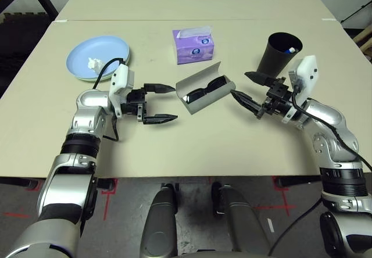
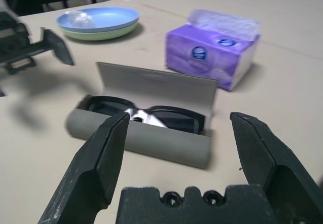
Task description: Organize and tidy the items on the table.
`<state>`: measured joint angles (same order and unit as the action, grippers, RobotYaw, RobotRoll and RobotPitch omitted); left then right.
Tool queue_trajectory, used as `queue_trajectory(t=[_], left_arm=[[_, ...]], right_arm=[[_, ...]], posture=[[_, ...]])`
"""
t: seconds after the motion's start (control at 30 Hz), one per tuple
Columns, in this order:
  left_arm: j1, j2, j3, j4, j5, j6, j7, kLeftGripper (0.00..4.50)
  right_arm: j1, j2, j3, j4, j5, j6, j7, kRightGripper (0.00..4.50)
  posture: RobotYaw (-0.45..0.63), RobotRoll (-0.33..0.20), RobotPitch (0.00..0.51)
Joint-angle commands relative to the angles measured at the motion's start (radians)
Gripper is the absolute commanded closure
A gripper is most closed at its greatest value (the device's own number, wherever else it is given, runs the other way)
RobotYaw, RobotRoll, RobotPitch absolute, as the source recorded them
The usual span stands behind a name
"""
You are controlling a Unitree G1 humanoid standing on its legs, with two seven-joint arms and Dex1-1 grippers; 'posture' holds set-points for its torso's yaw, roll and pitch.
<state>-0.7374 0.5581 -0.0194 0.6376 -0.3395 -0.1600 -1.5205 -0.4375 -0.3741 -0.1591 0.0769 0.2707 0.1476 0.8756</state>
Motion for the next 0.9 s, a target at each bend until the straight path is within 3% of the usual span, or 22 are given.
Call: queue_trajectory(t=[0.03,0.33,0.57,0.9], left_arm=[[0.012,0.019,0.009,-0.025,0.005,0.018,0.005,0.00],[-0.001,0.028,0.026,-0.002,0.014,0.009,0.040,0.00],[-0.029,0.016,0.044,0.018,0.037,0.035,0.166,0.00],[-0.042,0.024,0.031,0.053,0.070,0.047,0.211,0.00]], right_arm=[[0.013,-0.028,-0.018,0.088,0.022,-0.089,0.028,0.04],[-0.020,-0.110,0.017,0.285,0.002,-0.350,0.146,0.04],[-0.012,-0.117,0.024,0.231,0.040,-0.317,0.158,0.04],[0.013,-0.126,0.042,0.173,0.065,-0.242,0.160,0.04]], posture=[[0.09,0.000,0.249],[0.10,0.000,0.254],[0.09,0.000,0.249],[0.10,0.000,0.244]])
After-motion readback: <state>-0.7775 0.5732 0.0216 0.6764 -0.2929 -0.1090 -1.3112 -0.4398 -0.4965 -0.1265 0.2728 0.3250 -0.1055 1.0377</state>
